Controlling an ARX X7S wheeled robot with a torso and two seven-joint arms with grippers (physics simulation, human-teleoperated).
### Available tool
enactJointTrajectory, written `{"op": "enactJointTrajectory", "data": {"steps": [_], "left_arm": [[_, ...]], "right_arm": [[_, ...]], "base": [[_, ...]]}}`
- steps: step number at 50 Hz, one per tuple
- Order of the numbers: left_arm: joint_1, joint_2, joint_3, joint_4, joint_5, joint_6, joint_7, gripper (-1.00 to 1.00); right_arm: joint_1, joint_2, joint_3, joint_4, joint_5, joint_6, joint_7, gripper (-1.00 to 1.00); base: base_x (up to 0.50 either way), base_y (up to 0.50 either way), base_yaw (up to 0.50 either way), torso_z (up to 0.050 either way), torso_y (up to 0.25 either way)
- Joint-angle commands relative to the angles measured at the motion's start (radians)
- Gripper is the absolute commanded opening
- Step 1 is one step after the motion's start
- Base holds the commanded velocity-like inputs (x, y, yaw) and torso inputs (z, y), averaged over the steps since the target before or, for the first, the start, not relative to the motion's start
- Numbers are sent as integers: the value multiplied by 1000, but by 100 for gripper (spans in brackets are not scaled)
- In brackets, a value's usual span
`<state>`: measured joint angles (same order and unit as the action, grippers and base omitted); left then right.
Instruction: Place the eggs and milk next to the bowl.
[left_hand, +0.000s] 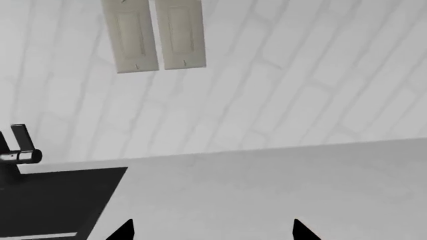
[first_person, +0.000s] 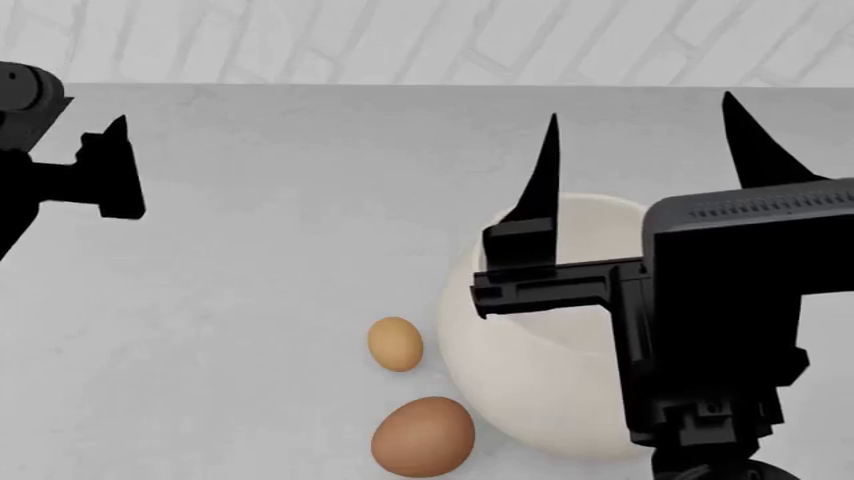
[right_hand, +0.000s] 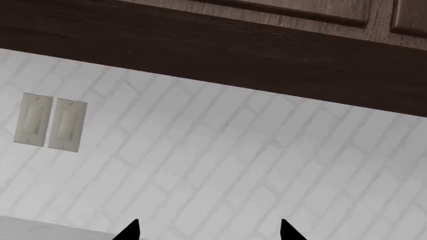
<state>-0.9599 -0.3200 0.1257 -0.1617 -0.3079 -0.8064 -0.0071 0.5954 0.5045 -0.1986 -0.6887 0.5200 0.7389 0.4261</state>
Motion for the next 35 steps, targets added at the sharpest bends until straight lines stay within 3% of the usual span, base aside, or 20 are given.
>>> {"op": "enactJointTrajectory", "data": {"steps": [1,8,16,24,35], "left_arm": [[12,-9,2,-3,2,-5,-7,100],[22,-12,-2,8,-9,3,3,100],[34,-9,2,-6,-10,34,13,100],[33,-7,11,-7,-11,46,20,100],[30,-2,22,-26,-7,70,26,100]], "right_arm": [[7,0,-10,1,0,5,2,100],[35,3,3,-34,38,102,43,100],[88,16,150,-121,207,354,153,100],[69,33,229,-168,283,446,196,100],[51,71,487,-268,546,677,312,100]], "base": [[0,0,0,0,0],[0,0,0,0,0],[0,0,0,0,0],[0,0,0,0,0],[0,0,0,0,0]]}}
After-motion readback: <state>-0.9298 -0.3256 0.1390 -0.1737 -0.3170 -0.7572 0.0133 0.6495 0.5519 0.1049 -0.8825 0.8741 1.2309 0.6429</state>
